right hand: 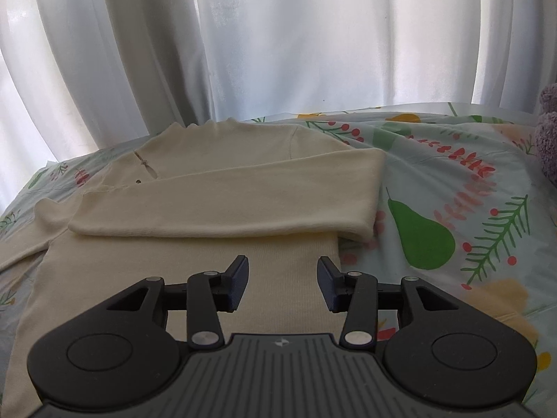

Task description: Fold small clothes

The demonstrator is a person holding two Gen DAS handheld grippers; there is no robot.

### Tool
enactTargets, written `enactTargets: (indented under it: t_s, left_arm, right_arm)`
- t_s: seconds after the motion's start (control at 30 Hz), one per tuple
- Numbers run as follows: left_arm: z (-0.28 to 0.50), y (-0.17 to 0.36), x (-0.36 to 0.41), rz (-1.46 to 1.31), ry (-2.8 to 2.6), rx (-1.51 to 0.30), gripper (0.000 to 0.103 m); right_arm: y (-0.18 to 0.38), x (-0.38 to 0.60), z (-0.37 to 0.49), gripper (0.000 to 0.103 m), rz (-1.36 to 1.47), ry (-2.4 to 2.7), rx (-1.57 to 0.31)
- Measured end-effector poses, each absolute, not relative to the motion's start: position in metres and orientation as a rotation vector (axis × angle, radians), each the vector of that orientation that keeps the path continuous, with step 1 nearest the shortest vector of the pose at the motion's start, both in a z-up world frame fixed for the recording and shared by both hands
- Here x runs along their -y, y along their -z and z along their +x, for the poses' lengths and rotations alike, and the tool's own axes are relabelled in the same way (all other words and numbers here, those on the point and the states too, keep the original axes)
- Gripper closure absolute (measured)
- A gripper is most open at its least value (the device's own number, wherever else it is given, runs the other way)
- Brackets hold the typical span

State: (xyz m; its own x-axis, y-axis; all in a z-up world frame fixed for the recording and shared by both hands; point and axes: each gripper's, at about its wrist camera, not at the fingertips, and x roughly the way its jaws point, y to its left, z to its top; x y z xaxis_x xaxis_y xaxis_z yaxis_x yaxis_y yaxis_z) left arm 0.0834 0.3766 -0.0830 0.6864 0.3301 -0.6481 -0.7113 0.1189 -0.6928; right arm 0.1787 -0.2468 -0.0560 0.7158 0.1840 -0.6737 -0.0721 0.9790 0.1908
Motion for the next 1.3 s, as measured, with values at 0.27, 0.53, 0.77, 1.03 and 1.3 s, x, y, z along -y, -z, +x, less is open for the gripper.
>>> enactTargets:
  t_s: [0.27,0.53,0.77,1.03,1.3]
  left_arm:
    - [0.065,0.099,-0.420,-1.378,-0.834,-0.203,0.047]
    - [0.066,0.112,-0.442,-1.414,-0.861,-0.197,0.092]
    - [0.086,0.071,-0.413,-1.203,-0.683,-0.174,0.095]
    - [0.168,-0.042,-0.250,-0.633,-0.087,-0.246,0.094]
    - [0.228,0.009,-0.096,-0.447,0.227,-0.642,0.059]
  right_arm:
    - [0.049,0.236,0.186,0.060,0.252,-0.210,-0.761]
    - [0.050,0.232,0.191,0.061,0.250,-0.208,-0.767]
    - [0.051,0.233,0.194,0.061,0.251,-0.189,-0.767]
    - [0.042,0.237,0.189,0.061,0.261,-0.185,-0.734]
    - [0.042,0.233,0.190,0.061,0.276,-0.214,-0.741]
